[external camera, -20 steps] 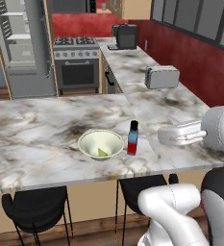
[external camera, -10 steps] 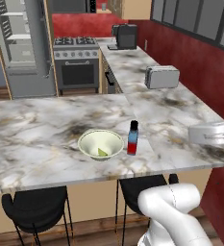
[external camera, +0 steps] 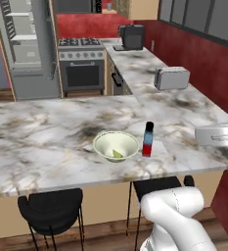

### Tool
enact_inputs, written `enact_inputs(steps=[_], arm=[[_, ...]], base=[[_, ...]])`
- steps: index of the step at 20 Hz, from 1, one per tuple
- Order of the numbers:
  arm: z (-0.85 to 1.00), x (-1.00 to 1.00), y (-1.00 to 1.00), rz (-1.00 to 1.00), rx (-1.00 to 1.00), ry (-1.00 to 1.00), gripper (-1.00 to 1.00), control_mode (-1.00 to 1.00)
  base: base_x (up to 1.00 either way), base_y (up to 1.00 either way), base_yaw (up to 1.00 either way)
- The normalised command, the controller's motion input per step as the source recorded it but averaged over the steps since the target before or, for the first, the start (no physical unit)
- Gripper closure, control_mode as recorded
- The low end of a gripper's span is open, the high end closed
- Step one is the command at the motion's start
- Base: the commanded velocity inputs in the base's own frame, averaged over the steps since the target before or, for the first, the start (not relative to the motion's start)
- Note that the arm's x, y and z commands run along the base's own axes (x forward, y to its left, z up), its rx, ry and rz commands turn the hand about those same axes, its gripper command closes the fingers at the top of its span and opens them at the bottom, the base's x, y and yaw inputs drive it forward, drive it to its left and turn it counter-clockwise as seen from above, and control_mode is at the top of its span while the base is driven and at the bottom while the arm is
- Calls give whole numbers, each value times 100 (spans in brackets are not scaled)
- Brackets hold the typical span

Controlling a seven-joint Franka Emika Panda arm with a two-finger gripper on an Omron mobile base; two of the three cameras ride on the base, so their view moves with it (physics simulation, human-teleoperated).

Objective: There is a bowl on the dining counter. Grab a lemon wedge from the fridge and place it in the bowl. Then get the liquor bottle and glass cup from the cabinet and place them next to the bowl.

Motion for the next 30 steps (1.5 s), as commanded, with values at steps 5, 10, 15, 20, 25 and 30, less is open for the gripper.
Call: enact_inputs(steps=[5, 10, 15, 20, 25, 30], arm=[[0, 0, 0, 0, 0, 0, -100, 100], [0, 0, 0, 0, 0, 0, -100, 100], [0, 0, 0, 0, 0, 0, -100, 100], [0, 0, 0, 0, 0, 0, -100, 100], [0, 0, 0, 0, 0, 0, -100, 100], [0, 0, 0, 0, 0, 0, -100, 100]], base=[[1, 100, -1], [2, 100, 0], [-9, 100, 0], [-16, 100, 0], [-2, 100, -2], [11, 100, -8]])
